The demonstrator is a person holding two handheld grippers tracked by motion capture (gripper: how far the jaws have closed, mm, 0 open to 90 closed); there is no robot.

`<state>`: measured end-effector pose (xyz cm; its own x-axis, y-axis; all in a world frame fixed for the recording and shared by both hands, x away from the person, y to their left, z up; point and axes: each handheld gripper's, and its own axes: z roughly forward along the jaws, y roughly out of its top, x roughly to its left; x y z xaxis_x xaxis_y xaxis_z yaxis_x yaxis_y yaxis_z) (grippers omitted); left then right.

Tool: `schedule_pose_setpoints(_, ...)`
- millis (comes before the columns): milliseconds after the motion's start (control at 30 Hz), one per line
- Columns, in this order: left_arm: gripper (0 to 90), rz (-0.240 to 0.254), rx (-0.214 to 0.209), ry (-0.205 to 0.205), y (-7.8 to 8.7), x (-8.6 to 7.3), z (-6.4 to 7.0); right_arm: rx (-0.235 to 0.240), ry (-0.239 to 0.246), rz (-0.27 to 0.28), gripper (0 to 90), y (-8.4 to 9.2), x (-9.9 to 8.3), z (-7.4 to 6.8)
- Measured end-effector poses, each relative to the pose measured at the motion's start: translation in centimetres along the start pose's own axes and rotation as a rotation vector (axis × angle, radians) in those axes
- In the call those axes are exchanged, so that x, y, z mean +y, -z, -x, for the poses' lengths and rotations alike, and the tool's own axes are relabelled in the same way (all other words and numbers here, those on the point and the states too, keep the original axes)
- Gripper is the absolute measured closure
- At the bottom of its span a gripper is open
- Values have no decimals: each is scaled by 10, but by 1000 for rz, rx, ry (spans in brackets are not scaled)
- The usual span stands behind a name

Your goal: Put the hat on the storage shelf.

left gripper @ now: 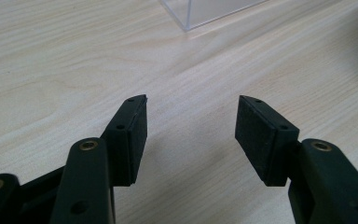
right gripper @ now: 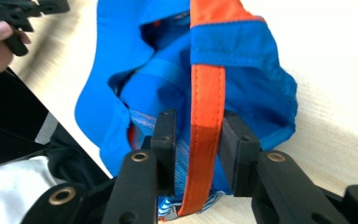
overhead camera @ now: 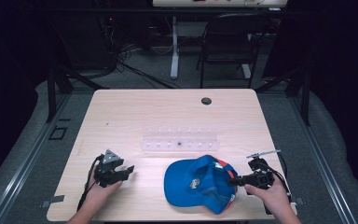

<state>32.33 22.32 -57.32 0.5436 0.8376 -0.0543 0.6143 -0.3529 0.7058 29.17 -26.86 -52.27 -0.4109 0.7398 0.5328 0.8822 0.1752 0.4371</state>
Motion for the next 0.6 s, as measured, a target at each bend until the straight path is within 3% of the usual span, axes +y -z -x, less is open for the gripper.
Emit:
schedule_pose_setpoints(333, 440, 2, -2, 1, 0, 0, 0, 1, 0, -15, 767, 1, 10, -6)
schedule_pose_setpoints(600, 440, 1, -1, -3, 0, 0, 0, -27, -36, -37, 772, 2, 15, -11)
